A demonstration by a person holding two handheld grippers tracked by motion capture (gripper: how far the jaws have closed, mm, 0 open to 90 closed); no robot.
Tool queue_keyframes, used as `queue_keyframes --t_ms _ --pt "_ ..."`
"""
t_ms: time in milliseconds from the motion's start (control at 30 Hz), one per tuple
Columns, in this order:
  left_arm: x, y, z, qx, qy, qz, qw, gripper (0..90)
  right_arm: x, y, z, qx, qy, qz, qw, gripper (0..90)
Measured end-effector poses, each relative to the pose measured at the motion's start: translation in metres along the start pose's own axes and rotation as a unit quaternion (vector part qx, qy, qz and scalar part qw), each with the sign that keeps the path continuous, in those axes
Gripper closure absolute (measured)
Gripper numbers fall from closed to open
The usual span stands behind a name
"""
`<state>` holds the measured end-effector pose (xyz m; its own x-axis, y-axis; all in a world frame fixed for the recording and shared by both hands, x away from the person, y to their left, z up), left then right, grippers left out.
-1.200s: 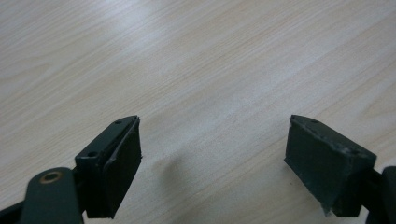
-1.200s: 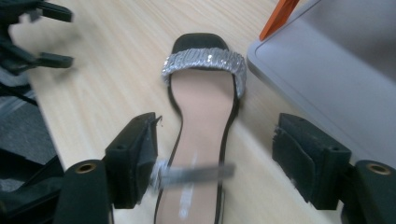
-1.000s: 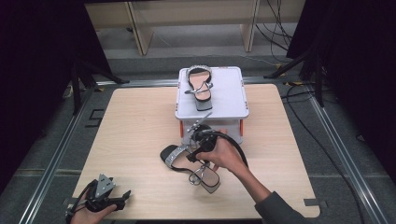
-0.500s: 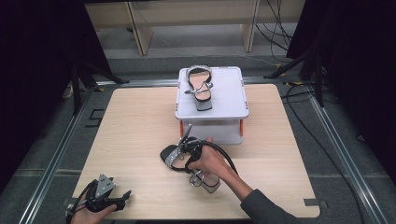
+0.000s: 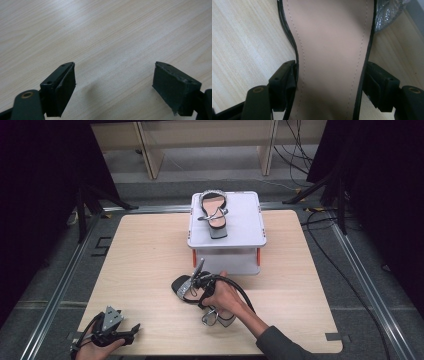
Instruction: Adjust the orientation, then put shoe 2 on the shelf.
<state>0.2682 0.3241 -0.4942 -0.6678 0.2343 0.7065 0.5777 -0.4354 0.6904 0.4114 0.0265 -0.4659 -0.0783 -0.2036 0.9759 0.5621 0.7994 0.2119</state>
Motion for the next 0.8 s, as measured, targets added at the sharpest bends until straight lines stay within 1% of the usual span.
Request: queue_keyframes --t_ms 67,100,133,167,200,233,267,300,333,367,400,433,467,500,533,567,600,633,667,733,767,800 --pt "0.0 0.0 0.001 -0.001 0.001 0.001 1.0 18.0 0.0 0.0 0.0 0.0 -0.001 -0.003 1.0 32.4" --pt "0.001 0.0 0.001 -0.004 0.001 0.005 1.0 18.1 0.0 0.0 -0.001 0.008 -0.002 -0.008 0.9999 32.7" --pt "0.001 -0.001 0.001 -0.002 0.001 0.003 1.0 18.0 -0.001 -0.001 -0.003 0.016 -0.003 -0.016 0.9997 33.1" --pt "0.001 -0.001 0.001 -0.002 0.002 0.003 1.0 18.0 0.0 -0.002 -0.001 -0.002 -0.004 -0.015 0.9999 33.6" --pt "0.001 0.0 0.001 -0.002 0.0 0.004 1.0 18.0 0.001 -0.003 -0.001 -0.008 -0.002 -0.014 0.9999 34.1" --pt "0.001 0.0 0.0 0.0 -0.001 0.003 1.0 18.0 0.0 -0.004 -0.002 0.0 -0.002 -0.023 0.9997 34.6" --pt "0.001 0.0 0.0 0.0 -0.001 0.001 1.0 18.1 0.001 -0.005 -0.002 -0.005 -0.001 -0.025 0.9997 35.3" --pt "0.001 0.0 0.0 0.0 -0.001 0.001 1.0 18.0 0.001 -0.006 -0.004 0.001 -0.001 -0.03 0.9996 36.1" --pt "0.001 0.0 0.0 0.0 -0.001 0.001 1.0 18.0 0.002 -0.007 -0.005 0.003 -0.003 -0.034 0.9994 36.7" --pt "0.001 0.0 0.0 0.001 -0.001 0.0 1.0 18.1 0.002 -0.007 -0.006 0.014 -0.004 -0.039 0.9991 36.9" --pt "0.001 0.0 0.001 -0.001 -0.001 0.004 1.0 18.1 0.002 -0.009 -0.005 0.002 -0.002 -0.039 0.9992 37.0" --pt "0.001 0.0 0.001 0.0 -0.002 0.005 1.0 18.0 0.002 -0.008 -0.007 0.021 -0.003 -0.046 0.9987 37.1" --pt "0.001 -0.001 0.002 -0.004 -0.002 0.008 1.0 18.0 0.003 -0.009 -0.007 0.018 -0.001 -0.047 0.9987 37.3" --pt "0.001 -0.001 0.001 -0.001 0.0 0.004 1.0 18.0 0.005 -0.009 -0.005 0.008 0.001 -0.051 0.9987 37.4" --pt "0.001 -0.001 0.001 0.0 0.001 0.001 1.0 18.0 0.007 -0.009 -0.006 0.009 0.002 -0.059 0.9982 37.5" --pt "0.001 -0.001 0.001 0.0 0.001 0.001 1.0 18.0 0.007 -0.009 -0.006 0.009 0.002 -0.059 0.9982 37.5" --pt "0.001 0.0 0.001 0.002 0.0 -0.002 1.0 18.0 0.014 -0.009 -0.006 0.008 0.005 -0.077 0.997 37.7" --pt "0.0 0.0 0.0 0.003 -0.001 -0.003 1.0 18.0 0.016 -0.008 -0.007 0.011 0.011 -0.081 0.9966 37.8" --pt "0.0 0.001 0.0 0.001 -0.001 -0.002 1.0 18.0 0.02 -0.008 -0.007 0.006 0.017 -0.088 0.9959 37.8" --pt "0.0 0.001 0.001 0.0 -0.002 -0.002 1.0 18.1 0.029 -0.007 -0.006 0.009 0.028 -0.104 0.9941 37.9" --pt "0.0 0.001 0.001 0.0 -0.002 -0.002 1.0 18.0 0.029 -0.007 -0.006 0.009 0.028 -0.104 0.9941 37.9" --pt "0.0 0.001 0.0 0.001 -0.001 -0.002 1.0 18.0 0.038 -0.005 -0.006 0.008 0.031 -0.12 0.9922 37.9"
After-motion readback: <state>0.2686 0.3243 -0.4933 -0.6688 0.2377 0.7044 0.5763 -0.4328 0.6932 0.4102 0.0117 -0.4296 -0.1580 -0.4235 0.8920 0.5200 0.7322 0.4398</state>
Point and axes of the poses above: each handheld gripper's, and its own axes: x roughly backward along the jaws, y roughly out of its top, z roughly to its left, the point moved 1 cm from there along -x, roughly forward along the jaws
